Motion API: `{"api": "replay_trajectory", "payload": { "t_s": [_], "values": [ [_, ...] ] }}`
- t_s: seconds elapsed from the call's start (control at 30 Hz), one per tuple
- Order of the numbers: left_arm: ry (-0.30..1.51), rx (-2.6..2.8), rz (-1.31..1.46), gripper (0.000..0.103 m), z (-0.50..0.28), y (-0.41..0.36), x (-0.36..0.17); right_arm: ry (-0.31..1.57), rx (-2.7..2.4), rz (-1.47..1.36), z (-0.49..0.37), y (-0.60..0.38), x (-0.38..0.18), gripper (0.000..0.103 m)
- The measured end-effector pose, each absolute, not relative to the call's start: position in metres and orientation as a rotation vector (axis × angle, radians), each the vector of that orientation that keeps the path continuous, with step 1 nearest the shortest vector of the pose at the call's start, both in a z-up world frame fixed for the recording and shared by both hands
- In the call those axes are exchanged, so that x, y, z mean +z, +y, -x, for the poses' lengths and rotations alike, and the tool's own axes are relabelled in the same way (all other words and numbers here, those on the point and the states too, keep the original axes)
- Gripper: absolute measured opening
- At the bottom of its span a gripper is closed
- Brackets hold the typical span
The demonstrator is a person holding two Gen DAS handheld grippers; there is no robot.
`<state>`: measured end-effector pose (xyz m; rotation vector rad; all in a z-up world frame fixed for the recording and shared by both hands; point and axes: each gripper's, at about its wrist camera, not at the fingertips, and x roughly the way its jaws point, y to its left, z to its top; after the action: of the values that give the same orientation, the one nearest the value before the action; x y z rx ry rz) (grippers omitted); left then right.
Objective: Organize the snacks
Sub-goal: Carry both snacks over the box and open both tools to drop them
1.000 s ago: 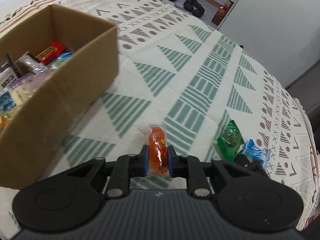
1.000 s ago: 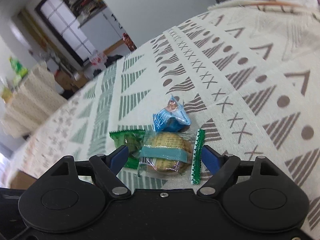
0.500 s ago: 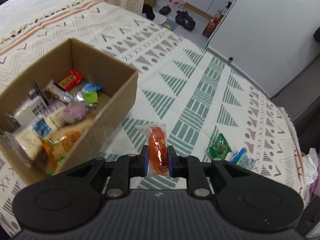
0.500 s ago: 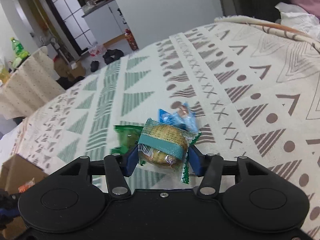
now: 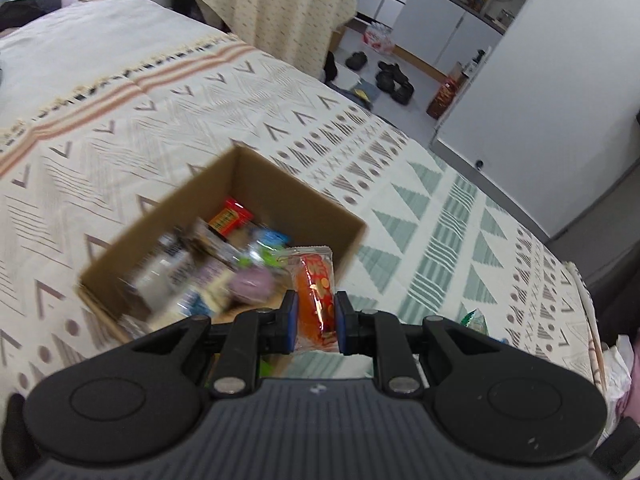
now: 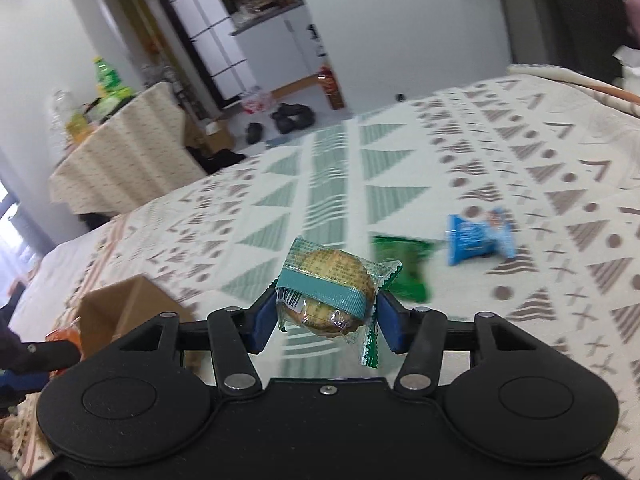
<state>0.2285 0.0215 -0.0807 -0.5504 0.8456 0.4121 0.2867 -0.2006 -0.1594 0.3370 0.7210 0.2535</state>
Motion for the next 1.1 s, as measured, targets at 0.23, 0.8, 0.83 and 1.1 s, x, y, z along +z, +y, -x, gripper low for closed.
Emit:
{"api": "replay_trajectory", "payload": {
  "t_s": [0.23,0.8,0.83,1.1],
  "values": [
    [0.83,0.463,0.543,0.018,-0.215,0.058,-0.076,0.676,0.374,-0.352,-0.275,-0.169,-0.144,0.052],
    [0.851,0.449,0.566,0.018,-0.224,0.107,-0.092,0.615,0.545,-0.402,-0.267,-0.132,-0.134,0.052],
    [0.847,0.435,0.57,0.019,-0.227,0.107,-0.093,0.616,0.552,-0.396,-0.267,-0.128,-0.134,0.052],
    [0.843,0.415,0.574,0.044,-0.231,0.114,-0.094,0.618,0.605,-0.352,-0.264,-0.099,-0.136,0.052]
  ]
}}
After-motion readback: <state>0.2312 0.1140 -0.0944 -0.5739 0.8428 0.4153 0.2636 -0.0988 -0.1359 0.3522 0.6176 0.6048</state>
